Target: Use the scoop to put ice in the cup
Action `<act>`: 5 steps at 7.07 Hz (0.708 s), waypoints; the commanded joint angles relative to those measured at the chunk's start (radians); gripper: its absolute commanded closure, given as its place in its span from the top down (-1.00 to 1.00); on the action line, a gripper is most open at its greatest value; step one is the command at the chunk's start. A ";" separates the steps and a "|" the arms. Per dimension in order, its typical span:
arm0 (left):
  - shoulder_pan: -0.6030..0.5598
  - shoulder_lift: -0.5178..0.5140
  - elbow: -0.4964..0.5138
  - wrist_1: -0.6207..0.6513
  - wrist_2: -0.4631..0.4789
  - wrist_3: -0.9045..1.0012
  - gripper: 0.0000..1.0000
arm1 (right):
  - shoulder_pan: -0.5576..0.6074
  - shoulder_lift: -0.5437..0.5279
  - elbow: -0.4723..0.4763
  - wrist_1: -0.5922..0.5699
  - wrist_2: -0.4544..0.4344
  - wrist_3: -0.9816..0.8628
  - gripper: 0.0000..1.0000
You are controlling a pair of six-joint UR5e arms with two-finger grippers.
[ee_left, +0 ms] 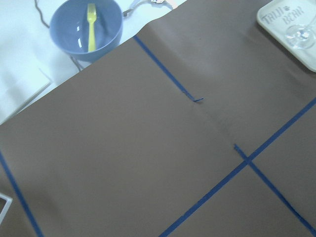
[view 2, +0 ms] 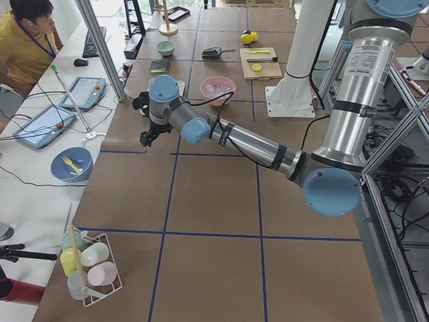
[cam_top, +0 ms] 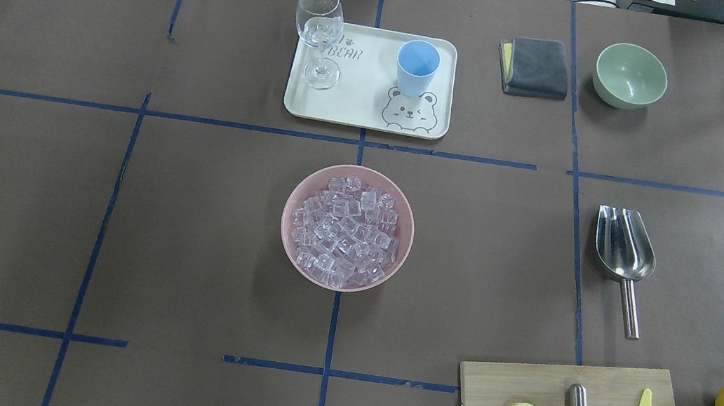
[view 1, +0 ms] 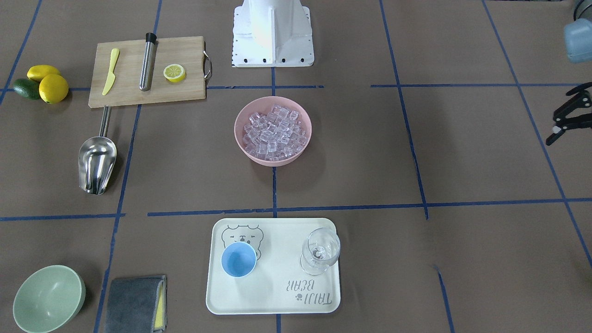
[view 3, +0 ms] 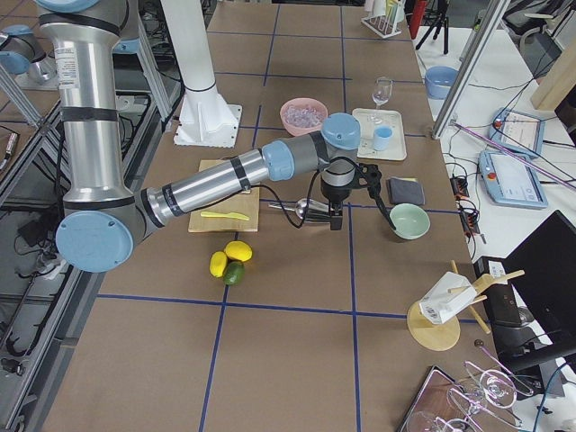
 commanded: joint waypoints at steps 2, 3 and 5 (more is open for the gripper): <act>0.199 -0.007 0.038 -0.222 0.006 -0.058 1.00 | -0.083 0.002 0.016 0.065 -0.004 0.000 1.00; 0.332 -0.018 0.067 -0.371 0.013 -0.055 1.00 | -0.119 0.008 0.022 0.066 -0.005 -0.006 1.00; 0.425 -0.044 0.150 -0.473 0.022 -0.053 0.99 | -0.193 0.007 0.021 0.152 -0.022 0.066 1.00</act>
